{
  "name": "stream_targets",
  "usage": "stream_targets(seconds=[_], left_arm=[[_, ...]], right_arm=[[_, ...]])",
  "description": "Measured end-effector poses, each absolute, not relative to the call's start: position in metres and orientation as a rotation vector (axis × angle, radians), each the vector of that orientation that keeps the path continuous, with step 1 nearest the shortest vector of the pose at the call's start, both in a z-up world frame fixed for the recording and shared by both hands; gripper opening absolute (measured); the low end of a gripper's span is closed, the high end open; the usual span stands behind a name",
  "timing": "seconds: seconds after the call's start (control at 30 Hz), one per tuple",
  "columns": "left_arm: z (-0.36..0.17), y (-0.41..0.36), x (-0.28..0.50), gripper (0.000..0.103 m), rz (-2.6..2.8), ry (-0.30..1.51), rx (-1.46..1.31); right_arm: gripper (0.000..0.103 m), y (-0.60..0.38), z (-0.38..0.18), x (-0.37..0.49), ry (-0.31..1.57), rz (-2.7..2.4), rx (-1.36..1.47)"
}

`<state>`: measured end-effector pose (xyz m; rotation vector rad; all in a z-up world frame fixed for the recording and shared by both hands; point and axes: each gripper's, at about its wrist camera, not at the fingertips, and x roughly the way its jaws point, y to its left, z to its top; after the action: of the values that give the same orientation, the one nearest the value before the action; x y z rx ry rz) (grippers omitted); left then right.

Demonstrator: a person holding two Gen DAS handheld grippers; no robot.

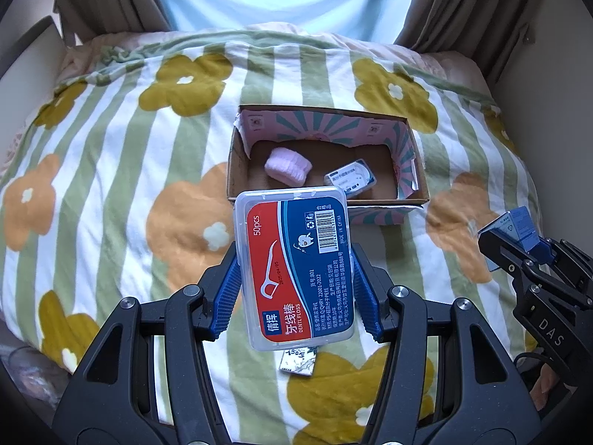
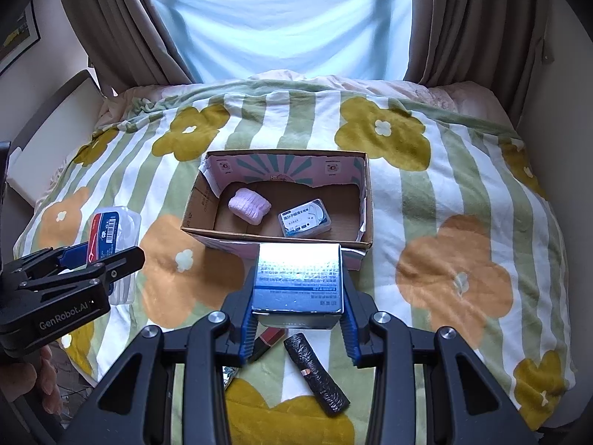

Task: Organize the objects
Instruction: 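Carry the floss case and small blue box over the cardboard box with both tools, then open both tools to drop the floss case and blue box into the box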

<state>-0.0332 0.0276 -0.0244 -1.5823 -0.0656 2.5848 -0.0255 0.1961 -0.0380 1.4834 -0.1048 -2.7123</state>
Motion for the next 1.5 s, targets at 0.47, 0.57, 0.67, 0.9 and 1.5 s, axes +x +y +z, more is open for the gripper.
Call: stream_targets(seconds=[0.47,0.57,0.67,0.9,1.5], left_arm=[[-0.037,0.028,-0.133,0.052,2.527,-0.041,-1.598],[-0.055,0.028,-0.162,0.052,2.485,-0.042,-1.635],[-0.079,0.03,-0.19,0.052,2.436,-0.015,-1.662],[-0.144,0.039,-0.238,0.052,2.322,0.037,-1.744],[-0.239,0.062,-0.261,0.052,2.181,0.151,-1.815]], right_arm=[[0.035,0.206,-0.04,-0.128,-0.149,-2.714,1.511],[0.035,0.203,-0.054,-0.159,-0.164,-2.69,1.544],[0.035,0.2,-0.076,-0.19,-0.172,-2.665,1.594],[0.035,0.191,-0.14,-0.248,-0.227,-2.561,1.717],[0.035,0.181,-0.228,-0.308,-0.223,-2.377,1.893]])
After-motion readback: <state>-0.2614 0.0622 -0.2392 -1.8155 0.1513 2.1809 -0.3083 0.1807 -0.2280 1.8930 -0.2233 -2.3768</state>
